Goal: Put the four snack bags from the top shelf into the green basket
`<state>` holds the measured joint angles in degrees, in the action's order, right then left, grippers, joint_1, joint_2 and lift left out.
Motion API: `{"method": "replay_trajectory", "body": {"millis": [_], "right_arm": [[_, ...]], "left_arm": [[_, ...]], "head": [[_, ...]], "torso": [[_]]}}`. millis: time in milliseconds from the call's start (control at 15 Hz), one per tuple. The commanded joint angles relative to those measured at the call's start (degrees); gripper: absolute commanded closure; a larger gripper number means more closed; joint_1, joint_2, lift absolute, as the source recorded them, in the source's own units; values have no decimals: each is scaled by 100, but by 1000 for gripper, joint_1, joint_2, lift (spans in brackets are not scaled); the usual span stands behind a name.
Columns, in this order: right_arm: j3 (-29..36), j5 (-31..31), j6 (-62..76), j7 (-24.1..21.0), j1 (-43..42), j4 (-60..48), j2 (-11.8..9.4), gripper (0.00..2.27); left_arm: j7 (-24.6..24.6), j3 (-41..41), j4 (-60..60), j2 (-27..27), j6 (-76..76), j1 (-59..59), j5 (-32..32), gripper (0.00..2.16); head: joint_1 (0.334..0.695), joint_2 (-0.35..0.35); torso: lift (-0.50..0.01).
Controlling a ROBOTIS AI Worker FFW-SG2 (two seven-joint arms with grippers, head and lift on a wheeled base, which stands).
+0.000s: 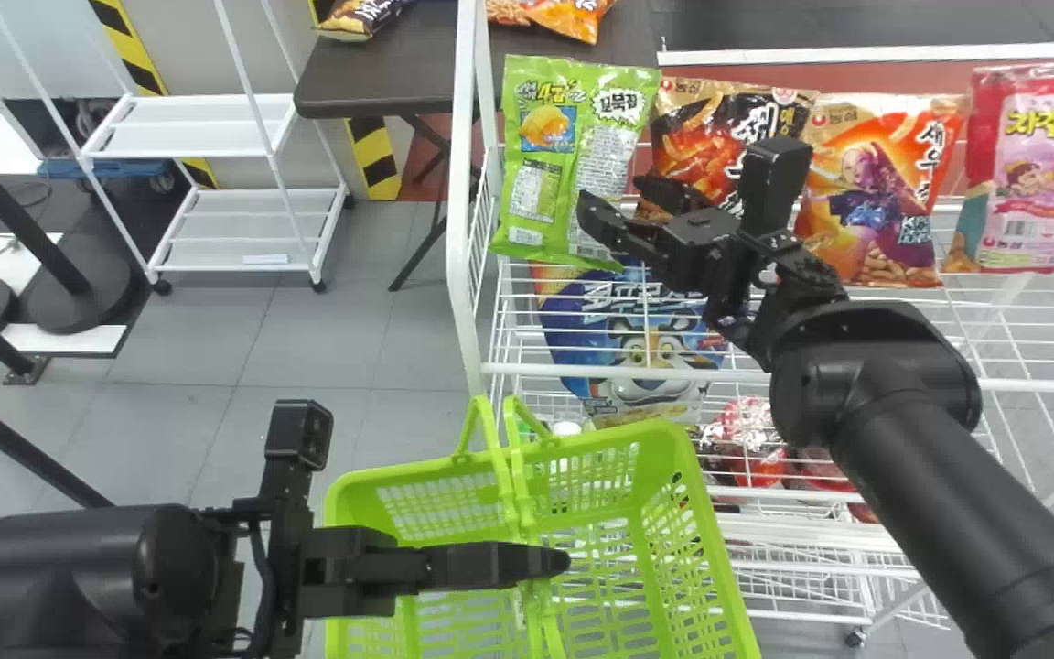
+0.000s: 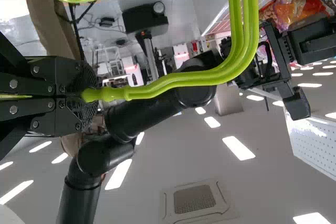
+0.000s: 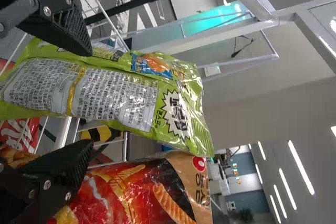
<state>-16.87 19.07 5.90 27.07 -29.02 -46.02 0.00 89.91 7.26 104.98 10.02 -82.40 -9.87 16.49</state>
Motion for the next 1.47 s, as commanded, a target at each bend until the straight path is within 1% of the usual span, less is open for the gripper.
{"method": "replay_trajectory", "body": {"millis": [0,67,133,200,333,600,733,867,1000,1067,1133,1267,1400], "right_arm": [[8,-44,81,115,-42,23,5,873],[43,-35,64,124,-60,23,5,1504],[78,-35,29,71,-51,23,5,2030],[87,-18,46,27,-16,6,5,2246],[87,-44,81,88,63,-117,5,2246],[96,-615,-165,-35,714,-1207,5,2246],[122,-835,-464,-96,1144,-1981,5,2246],[307,-1107,-991,-369,1724,-3079,5,2246],[737,-1134,-1448,-369,2322,-4090,5,2246],[948,-1090,-1606,-369,2665,-4644,5,2246],[1168,-1028,-1923,-369,2990,-5189,5,2246],[1379,-888,-2538,-360,3632,-6129,5,2246],[1590,-879,-3030,-351,4343,-7052,5,2246]], "left_arm": [[66,3,-3,0,0,-7,3,2148],[66,-14,-3,0,0,2,3,2148],[66,-23,-21,0,0,20,3,2148],[66,-32,-21,0,0,28,3,2148],[66,3,-39,0,0,28,3,2148],[66,91,-21,18,-18,2,21,2148],[66,144,-21,35,-18,-7,56,2148],[66,206,-39,44,-35,11,82,2148],[66,249,-47,62,-35,46,82,2148],[66,249,-82,62,-35,64,100,2148],[66,249,-135,71,-35,108,100,2148],[66,241,-249,62,-35,187,109,2148],[66,241,-390,71,-35,283,126,2148]], "head": [[695,83],[695,85],[695,86],[695,82],[695,76],[695,92],[695,105],[695,121],[695,120],[695,115],[695,94],[695,57],[695,22]], "torso": [[0],[0],[0],[0],[0],[0],[0],[0],[0],[0],[0],[0],[0]]}}
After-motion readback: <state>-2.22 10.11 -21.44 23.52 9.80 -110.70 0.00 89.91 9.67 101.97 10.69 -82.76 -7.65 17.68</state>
